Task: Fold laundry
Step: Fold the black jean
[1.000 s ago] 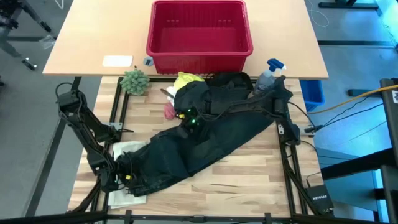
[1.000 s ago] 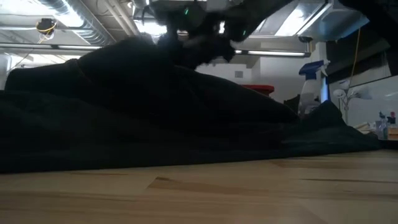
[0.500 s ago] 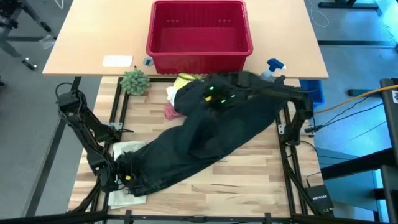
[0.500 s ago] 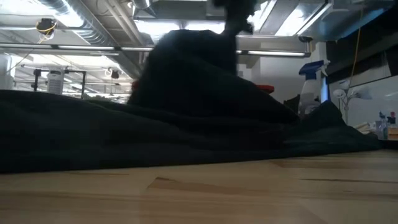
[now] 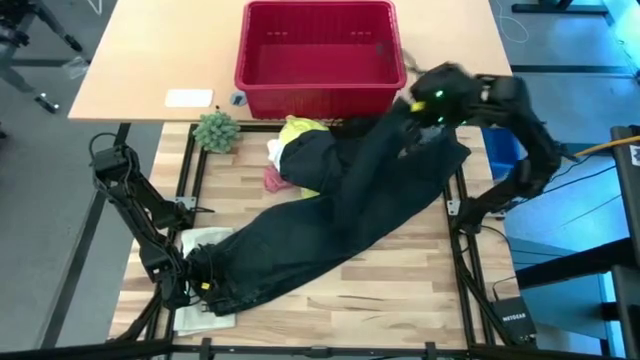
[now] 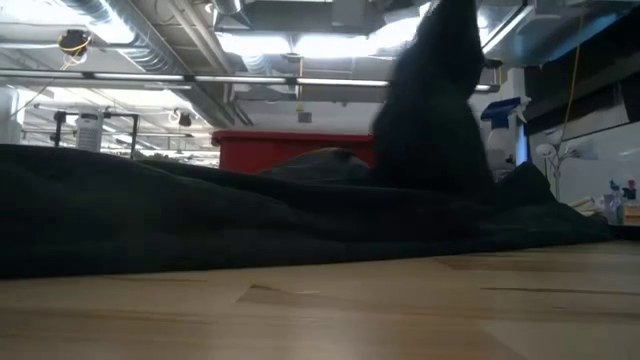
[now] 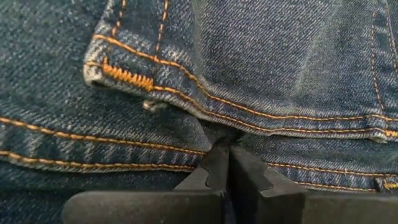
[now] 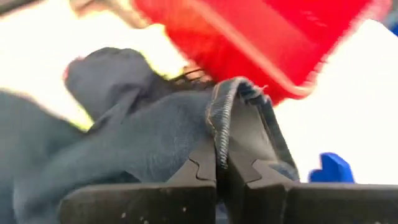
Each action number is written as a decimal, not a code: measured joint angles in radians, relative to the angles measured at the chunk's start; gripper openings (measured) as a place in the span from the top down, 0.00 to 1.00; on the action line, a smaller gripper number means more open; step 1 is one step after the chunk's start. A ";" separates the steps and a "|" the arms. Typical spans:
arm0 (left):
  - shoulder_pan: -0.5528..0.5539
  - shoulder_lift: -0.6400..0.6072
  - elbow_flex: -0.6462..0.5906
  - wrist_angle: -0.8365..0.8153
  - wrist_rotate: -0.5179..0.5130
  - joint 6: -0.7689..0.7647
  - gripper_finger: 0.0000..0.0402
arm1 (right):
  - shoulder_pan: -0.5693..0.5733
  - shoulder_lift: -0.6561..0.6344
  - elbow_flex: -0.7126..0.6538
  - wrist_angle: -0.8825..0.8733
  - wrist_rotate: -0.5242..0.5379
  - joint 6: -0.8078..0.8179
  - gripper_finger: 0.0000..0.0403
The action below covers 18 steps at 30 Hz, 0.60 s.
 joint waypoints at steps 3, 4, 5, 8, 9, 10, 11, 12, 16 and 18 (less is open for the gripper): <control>0.000 0.000 0.000 0.001 -0.001 0.000 1.00 | -0.045 -0.050 0.000 0.003 0.008 0.022 1.00; 0.000 0.000 0.000 0.001 -0.001 -0.001 1.00 | -0.066 -0.066 0.000 0.003 -0.005 0.019 1.00; 0.000 0.000 0.000 0.001 -0.001 -0.004 1.00 | -0.089 -0.080 0.000 0.002 -0.028 0.008 1.00; 0.000 0.000 0.000 0.001 -0.001 -0.005 1.00 | -0.171 -0.101 0.005 0.001 -0.138 -0.022 1.00; 0.000 0.000 0.000 0.001 -0.002 -0.004 1.00 | -0.202 -0.104 0.006 0.003 -0.150 -0.032 1.00; 0.000 0.000 0.000 0.001 -0.002 -0.003 1.00 | -0.229 -0.109 0.006 0.003 -0.156 -0.047 1.00; 0.000 0.000 0.000 0.001 -0.002 -0.001 1.00 | -0.255 -0.115 0.004 0.003 -0.165 -0.056 1.00; 0.000 0.000 0.000 0.001 -0.002 -0.001 1.00 | -0.278 -0.120 0.003 0.002 -0.172 -0.069 1.00; 0.000 0.000 0.000 0.003 -0.002 -0.004 1.00 | -0.371 -0.131 0.004 0.003 -0.169 -0.118 1.00; 0.000 0.000 0.000 0.003 -0.002 -0.006 1.00 | -0.426 -0.131 0.004 0.003 -0.182 -0.150 1.00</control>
